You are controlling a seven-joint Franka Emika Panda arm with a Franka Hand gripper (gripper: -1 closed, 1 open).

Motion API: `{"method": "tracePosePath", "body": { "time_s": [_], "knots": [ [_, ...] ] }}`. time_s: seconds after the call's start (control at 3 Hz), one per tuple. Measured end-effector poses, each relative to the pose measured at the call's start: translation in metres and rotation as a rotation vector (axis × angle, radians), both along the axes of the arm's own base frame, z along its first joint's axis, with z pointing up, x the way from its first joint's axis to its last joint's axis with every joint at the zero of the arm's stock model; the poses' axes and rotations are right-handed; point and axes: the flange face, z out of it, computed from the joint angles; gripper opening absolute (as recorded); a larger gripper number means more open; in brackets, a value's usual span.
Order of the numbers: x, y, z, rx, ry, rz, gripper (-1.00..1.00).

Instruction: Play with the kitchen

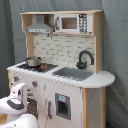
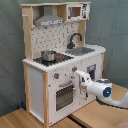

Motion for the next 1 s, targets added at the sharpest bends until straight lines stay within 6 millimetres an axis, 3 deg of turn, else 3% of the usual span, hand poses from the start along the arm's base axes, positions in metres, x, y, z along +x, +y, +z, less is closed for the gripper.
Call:
{"method": "tracePosePath", "body": {
  "time_s": [0.33, 1.0],
  "knots": [
    [0.0, 0.0, 0.0, 0.0, 0.0, 0.0, -1.0],
    [-0.028, 0.014, 0.001, -0.013, 0.016, -0.073, -1.0]
  ]
}}
